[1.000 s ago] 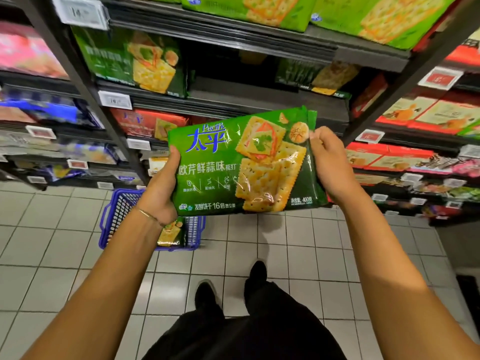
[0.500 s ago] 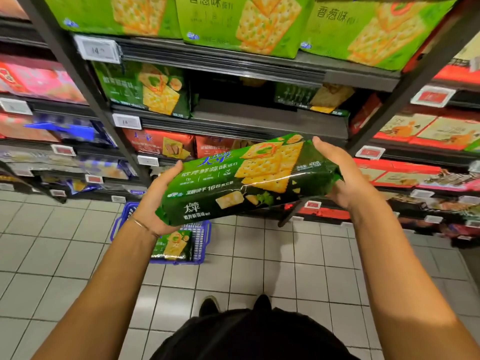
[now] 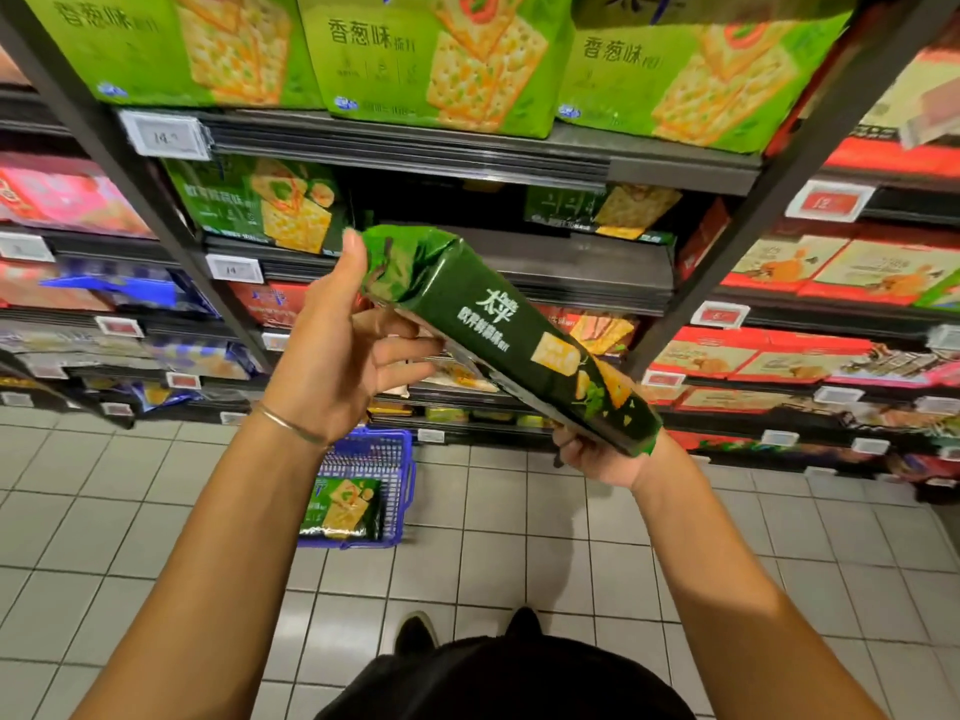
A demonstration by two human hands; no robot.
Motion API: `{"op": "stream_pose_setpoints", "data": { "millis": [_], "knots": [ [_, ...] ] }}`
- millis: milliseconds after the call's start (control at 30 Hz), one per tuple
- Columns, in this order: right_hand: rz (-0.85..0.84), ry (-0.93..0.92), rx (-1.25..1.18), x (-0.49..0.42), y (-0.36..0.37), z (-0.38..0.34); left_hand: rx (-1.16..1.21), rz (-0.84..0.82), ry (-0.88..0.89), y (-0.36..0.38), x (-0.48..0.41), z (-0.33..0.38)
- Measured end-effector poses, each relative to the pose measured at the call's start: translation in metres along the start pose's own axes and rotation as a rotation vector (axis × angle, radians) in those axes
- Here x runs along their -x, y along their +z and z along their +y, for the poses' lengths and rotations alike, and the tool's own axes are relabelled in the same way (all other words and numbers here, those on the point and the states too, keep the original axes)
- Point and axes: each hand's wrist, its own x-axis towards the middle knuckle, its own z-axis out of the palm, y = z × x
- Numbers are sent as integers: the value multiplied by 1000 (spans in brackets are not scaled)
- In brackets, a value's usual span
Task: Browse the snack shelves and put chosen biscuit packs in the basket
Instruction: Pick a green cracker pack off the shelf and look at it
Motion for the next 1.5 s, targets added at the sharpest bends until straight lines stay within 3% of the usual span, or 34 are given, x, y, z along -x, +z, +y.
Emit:
{"op": "stream_pose_setpoints", "data": {
  "millis": [667, 933, 1100, 1300, 1500],
  "knots": [
    [-61, -8, 54, -6, -17, -8, -61, 13, -17, 23, 6, 12],
    [-209, -394, -20, 5, -26, -40, -190, -235, -75, -27, 0, 2],
    [-153, -580, 73, -4, -22, -45, -285, -273, 198, -32, -4, -19],
    [-84, -578, -32, -13, -33, -44, -312, -368, 273, -29, -3, -24],
    [-218, -643, 58, -7, -30, -42, -207, -232, 153, -29, -6, -22]
  ]
}}
